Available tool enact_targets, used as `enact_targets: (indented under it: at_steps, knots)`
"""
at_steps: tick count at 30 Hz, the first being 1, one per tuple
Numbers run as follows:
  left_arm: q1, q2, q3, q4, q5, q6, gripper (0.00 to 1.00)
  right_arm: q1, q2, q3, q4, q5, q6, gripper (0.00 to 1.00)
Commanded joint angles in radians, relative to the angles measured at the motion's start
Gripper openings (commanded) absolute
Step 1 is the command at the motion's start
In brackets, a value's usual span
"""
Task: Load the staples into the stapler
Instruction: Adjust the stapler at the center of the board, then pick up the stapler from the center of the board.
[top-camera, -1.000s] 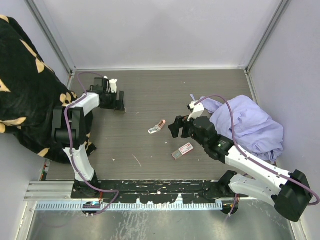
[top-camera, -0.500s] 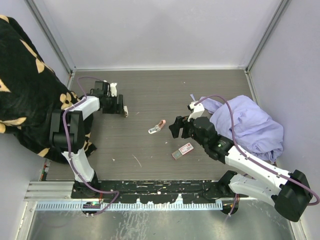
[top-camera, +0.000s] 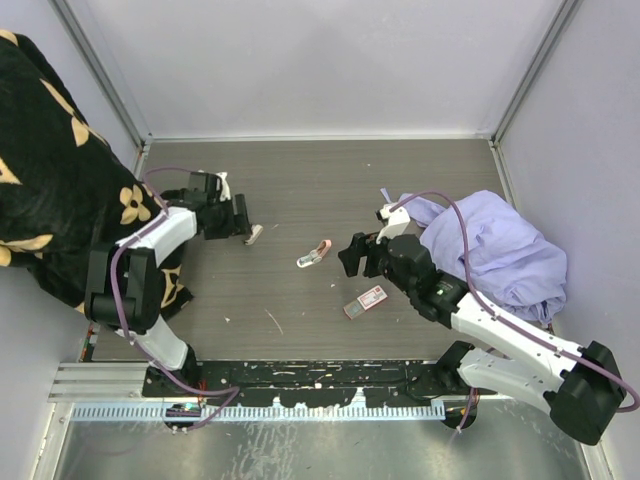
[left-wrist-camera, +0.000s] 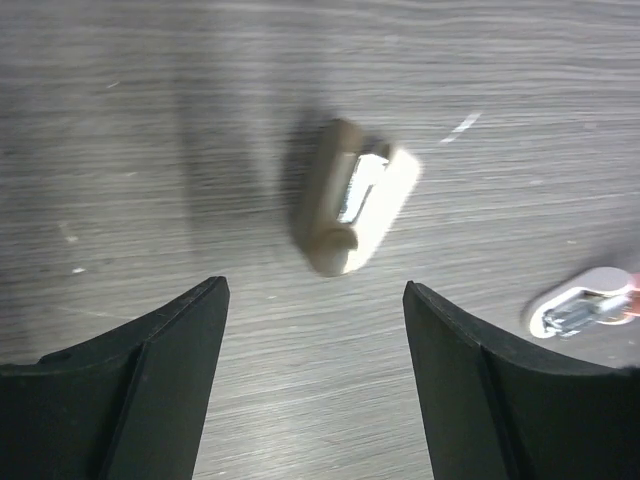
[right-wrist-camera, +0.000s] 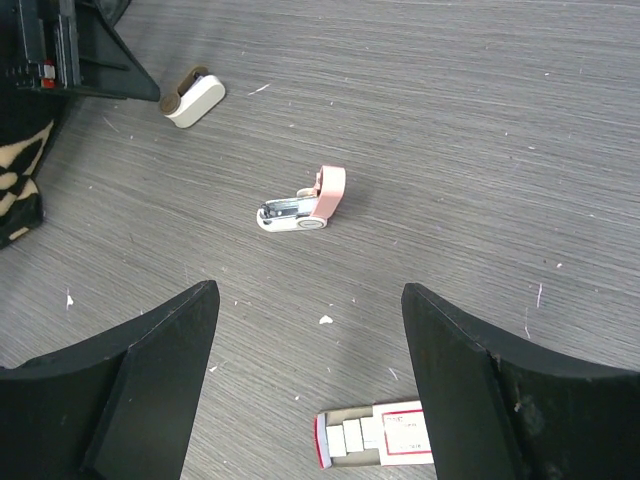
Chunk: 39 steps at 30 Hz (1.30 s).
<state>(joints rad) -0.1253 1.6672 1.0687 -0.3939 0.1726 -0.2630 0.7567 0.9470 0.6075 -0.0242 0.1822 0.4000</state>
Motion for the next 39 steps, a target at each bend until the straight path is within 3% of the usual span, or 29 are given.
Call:
enact_targets:
  at_steps: [1,8,20,33,39]
  knots:
    - [-0.122,-0.057,0.029,0.091,-0.046,-0.054,0.73,-0.005,-0.035,0.002,0.039,0.013,0.016,0.80]
    - [-0.184,0.054,0.120,0.019,-0.238,-0.016,0.76,-0.004,-0.063,-0.011,0.031,0.022,0.019,0.80]
    - [-0.242,0.186,0.212,-0.017,-0.380,0.024,0.75,-0.005,-0.049,-0.006,0.029,0.028,0.019,0.80]
    - [-0.240,0.209,0.182,-0.029,-0.447,0.003,0.42,-0.004,-0.024,0.005,0.030,0.028,0.023,0.80]
    - [-0.240,0.071,0.083,0.033,-0.458,-0.042,0.24,-0.004,-0.008,0.021,0.031,-0.001,0.031,0.80]
